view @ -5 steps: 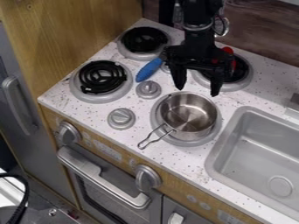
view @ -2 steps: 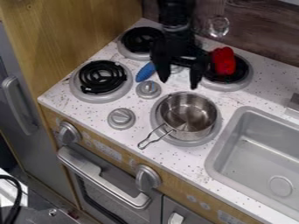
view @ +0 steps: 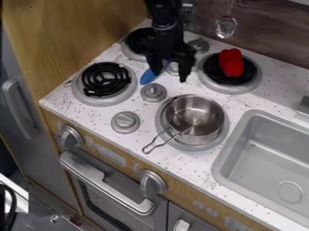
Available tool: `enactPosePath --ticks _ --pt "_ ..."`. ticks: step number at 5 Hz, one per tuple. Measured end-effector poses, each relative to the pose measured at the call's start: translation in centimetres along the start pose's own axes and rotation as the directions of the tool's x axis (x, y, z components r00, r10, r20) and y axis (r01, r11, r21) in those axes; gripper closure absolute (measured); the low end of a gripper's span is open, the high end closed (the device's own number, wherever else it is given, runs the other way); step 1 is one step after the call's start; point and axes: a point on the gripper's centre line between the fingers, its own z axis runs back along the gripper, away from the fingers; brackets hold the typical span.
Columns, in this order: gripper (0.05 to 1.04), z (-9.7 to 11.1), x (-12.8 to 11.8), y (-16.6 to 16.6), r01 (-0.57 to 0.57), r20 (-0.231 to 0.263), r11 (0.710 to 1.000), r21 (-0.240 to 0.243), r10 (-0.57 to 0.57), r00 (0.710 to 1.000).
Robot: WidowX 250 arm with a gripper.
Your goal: Moved the blue spoon to the bottom left burner
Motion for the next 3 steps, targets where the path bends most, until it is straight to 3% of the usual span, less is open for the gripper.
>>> enactPosePath --ticks 1,3 --pt "0.083 -2.5 2.0 2.2 -0.005 0.006 1.000 0.029 0.005 1.000" --pt "0.083 -4.6 4.2 5.7 -0.061 0.032 0.997 0.045 0.060 0.998"
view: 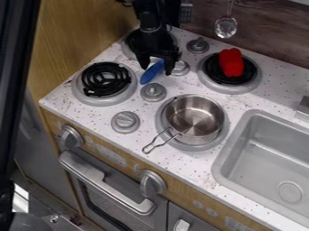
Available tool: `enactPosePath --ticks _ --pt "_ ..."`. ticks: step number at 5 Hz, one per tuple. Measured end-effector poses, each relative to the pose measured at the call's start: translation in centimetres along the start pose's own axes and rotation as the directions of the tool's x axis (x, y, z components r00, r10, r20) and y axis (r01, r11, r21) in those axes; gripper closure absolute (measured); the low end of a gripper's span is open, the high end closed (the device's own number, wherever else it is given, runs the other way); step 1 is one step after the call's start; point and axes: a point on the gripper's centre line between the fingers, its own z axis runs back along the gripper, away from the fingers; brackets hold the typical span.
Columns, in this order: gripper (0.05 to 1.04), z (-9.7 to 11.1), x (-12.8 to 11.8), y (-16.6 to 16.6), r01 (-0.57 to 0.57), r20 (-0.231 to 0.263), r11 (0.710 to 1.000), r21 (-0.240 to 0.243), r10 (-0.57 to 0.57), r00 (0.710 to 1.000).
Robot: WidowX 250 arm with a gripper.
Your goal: Moved the blue spoon to the bottom left burner
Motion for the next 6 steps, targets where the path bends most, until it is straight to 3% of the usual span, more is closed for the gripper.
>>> enactPosePath --ticks 2,3,4,5,6 --pt "0.088 -2.0 -0.2 0.4 -0.022 -0.036 1.000 -0.018 0.022 0.999" --pt "0.149 -2.3 -0.4 -0.3 -0.039 -0.040 0.998 -0.039 0.037 0.999" --pt "0.423 -2.5 -0.7 -0.6 -0.029 -0.050 0.999 -0.038 0.027 0.998" --pt "0.625 -2.2 -0.9 -0.6 -0.017 -0.031 0.999 -0.032 0.016 0.999" --pt "0.641 -0.3 -1.5 -0.6 0.007 -0.016 1.000 -0.017 -0.007 1.000"
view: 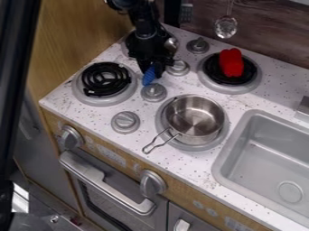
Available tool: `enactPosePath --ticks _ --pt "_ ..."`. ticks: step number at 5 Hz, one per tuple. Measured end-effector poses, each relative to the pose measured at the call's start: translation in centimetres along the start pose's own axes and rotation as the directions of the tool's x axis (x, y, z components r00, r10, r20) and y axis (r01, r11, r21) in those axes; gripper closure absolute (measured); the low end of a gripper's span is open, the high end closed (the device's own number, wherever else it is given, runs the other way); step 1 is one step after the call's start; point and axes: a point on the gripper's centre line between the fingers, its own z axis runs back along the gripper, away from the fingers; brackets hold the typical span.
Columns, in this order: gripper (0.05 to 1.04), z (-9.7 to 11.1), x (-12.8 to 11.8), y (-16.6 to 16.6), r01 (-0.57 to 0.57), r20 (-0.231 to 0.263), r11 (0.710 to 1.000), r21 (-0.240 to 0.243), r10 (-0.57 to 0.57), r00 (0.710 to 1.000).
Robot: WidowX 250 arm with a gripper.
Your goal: Moved the blue spoon to the bottom left burner
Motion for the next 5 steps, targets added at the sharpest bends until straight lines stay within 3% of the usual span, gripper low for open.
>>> enactPosePath --ticks 2,3,4,5 --pt "0.672 4.8 -2.5 1.8 -0.024 0.041 0.999 0.033 0.023 0.999" --pt "0.673 4.9 -4.2 5.1 -0.106 0.021 0.993 0.047 0.105 0.994" --pt "0.673 4.9 -4.1 7.2 -0.113 0.027 0.990 0.085 0.111 0.993" --pt "0.673 3.5 -4.4 8.4 -0.098 -0.009 0.992 0.078 0.099 0.995"
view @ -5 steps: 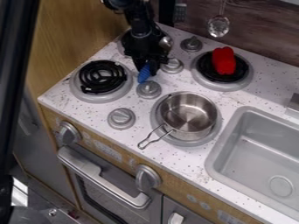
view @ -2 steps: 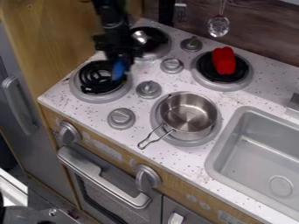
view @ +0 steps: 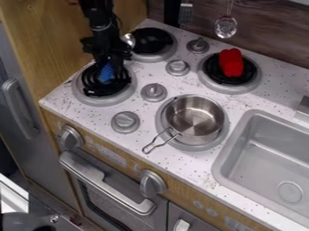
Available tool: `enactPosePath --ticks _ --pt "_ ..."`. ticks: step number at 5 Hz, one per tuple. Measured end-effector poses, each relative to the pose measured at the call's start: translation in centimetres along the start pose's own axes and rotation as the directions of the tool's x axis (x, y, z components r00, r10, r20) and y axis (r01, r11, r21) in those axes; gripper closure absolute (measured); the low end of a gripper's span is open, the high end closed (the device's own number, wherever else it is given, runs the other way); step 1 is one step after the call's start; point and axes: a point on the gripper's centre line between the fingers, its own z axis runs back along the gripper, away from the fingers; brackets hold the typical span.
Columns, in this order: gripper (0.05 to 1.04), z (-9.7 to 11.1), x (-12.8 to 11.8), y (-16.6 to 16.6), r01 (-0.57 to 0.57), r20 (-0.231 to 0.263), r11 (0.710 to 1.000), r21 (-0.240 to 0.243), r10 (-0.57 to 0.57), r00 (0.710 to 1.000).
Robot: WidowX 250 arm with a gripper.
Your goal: Moved the blue spoon to the bottom left burner
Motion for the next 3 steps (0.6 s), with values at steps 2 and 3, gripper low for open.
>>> enactPosePath --ticks 2,3 --pt "0.300 -0.6 -1.8 0.7 0.031 -0.073 0.999 0.016 -0.030 0.997" --pt "0.091 -0.5 -2.6 0.1 0.038 -0.098 0.999 0.006 -0.037 0.995"
